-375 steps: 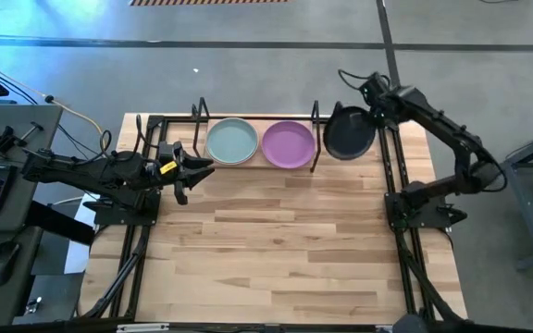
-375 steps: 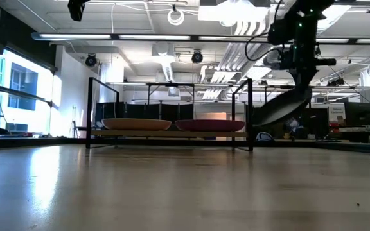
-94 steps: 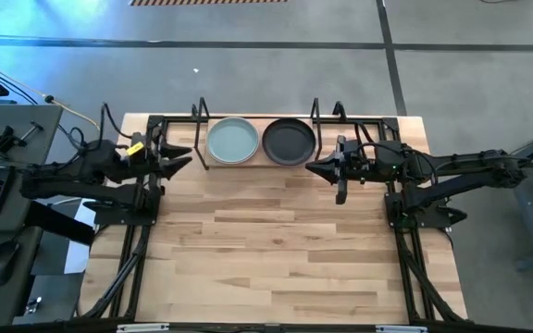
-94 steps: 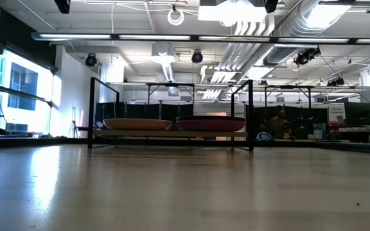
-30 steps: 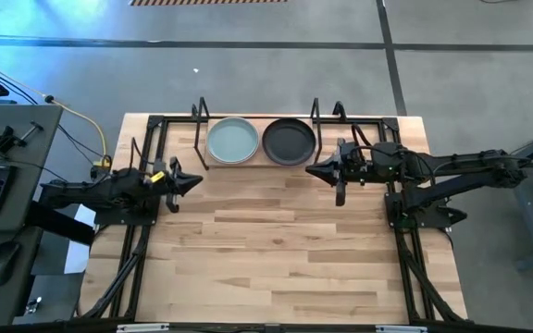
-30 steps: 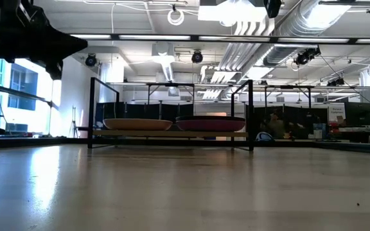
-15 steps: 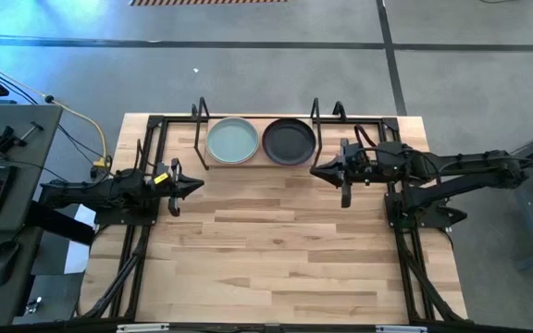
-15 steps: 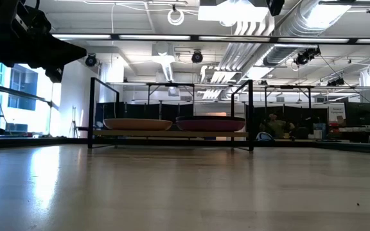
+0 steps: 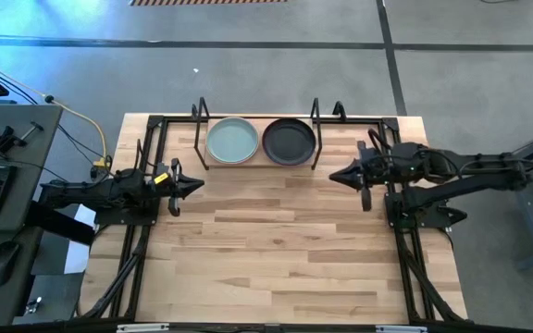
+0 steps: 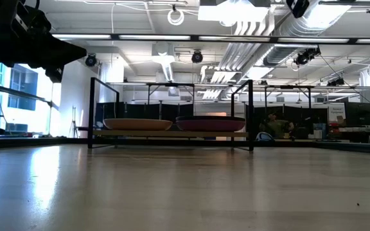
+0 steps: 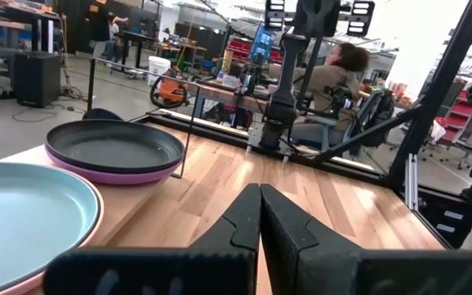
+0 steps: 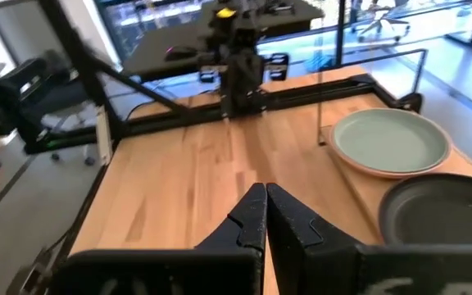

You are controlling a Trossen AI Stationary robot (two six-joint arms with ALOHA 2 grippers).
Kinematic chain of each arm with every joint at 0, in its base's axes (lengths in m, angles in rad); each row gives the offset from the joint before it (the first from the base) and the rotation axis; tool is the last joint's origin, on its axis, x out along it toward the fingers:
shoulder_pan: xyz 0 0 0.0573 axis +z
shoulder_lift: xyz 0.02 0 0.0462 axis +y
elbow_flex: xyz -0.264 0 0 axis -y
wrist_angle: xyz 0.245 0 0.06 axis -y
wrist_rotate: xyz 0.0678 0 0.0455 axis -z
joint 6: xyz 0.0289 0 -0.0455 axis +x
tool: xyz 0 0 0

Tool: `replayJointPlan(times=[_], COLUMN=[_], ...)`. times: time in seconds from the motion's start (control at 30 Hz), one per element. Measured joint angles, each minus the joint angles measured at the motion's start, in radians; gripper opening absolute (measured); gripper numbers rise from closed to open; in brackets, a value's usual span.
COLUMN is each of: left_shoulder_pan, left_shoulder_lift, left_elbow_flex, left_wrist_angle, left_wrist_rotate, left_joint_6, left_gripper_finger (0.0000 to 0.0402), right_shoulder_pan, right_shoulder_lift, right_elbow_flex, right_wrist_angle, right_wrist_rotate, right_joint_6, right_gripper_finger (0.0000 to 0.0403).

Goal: Place and stack plates onto a shelf
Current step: Return to Home Position

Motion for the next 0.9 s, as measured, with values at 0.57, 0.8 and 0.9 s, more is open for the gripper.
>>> replayJointPlan(times=[0.57,0.8,0.9], left_shoulder_pan=[0.000,0.000,0.000], left_shoulder_lift=[0.000,0.000,0.000], left_elbow_flex=[0.000,0.000,0.000], left_wrist_angle=[0.001,0.001,0.001], left_wrist_rotate=[0.000,0.000,0.000], left_joint_6=[0.000,0.000,0.000], left_gripper_finger=[0.0000,0.0000,0.0000], right_shoulder_pan=[0.094,0.062,0.062], right_shoulder_lift=[-0.423,-0.650,-0.695], right_elbow_flex=[-0.404,-0.493,-0.544], right_wrist_angle=[0.179,0.196,0.244], right_wrist_rotate=[0.106,0.130,0.130], right_joint_6=[0.048,0.034,0.034], right_gripper_finger=[0.0000,0.0000,0.0000])
